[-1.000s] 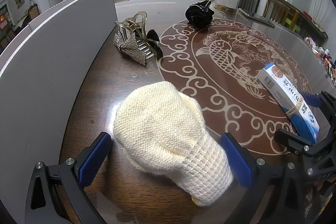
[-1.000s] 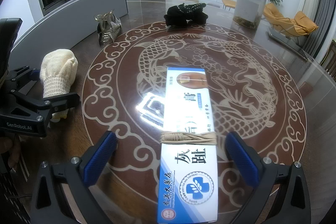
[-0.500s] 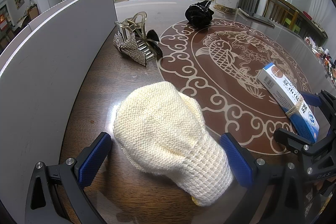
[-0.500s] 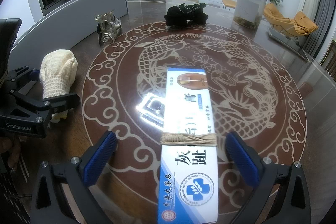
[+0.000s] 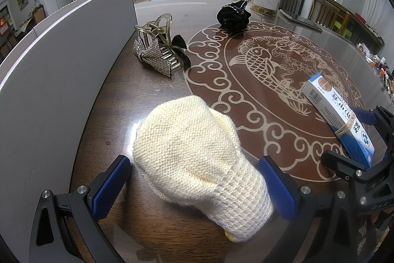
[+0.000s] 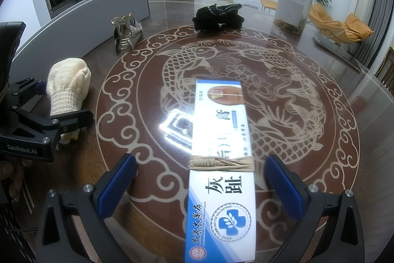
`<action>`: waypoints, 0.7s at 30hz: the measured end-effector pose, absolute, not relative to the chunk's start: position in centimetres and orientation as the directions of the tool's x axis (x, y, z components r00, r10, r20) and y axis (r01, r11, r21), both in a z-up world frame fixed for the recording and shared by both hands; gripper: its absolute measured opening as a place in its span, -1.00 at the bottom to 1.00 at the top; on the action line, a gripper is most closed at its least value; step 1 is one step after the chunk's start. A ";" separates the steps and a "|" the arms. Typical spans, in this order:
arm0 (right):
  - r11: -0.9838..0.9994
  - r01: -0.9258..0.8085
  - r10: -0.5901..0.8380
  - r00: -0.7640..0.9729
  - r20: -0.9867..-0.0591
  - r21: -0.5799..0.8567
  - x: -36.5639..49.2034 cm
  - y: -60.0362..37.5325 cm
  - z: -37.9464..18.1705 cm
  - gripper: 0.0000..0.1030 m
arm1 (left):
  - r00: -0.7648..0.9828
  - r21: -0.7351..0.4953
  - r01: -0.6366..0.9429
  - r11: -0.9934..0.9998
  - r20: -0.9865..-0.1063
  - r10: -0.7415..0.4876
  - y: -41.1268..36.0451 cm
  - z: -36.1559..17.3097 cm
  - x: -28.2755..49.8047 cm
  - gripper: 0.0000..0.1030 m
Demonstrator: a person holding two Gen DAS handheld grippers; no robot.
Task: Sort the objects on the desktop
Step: 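Grasp the white knit glove with the left tool while the right tool holds the box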
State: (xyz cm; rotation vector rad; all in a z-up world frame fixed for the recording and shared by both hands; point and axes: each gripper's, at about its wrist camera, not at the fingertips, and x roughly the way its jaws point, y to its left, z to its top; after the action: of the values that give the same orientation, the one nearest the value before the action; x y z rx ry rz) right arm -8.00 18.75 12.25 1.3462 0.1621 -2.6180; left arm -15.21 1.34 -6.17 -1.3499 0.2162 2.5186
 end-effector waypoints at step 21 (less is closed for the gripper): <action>-0.975 0.220 -0.121 -0.568 -0.814 -0.009 -8.0 18.8 12.2 1.00 | -0.534 0.004 -0.271 -0.963 -0.833 0.147 1.7 -6.3 -15.2 1.00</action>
State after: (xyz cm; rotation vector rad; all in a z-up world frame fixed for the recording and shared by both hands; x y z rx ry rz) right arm -8.00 18.76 12.24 1.3462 0.1621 -2.6181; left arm -15.22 1.71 -6.30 -1.3670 0.1936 2.5522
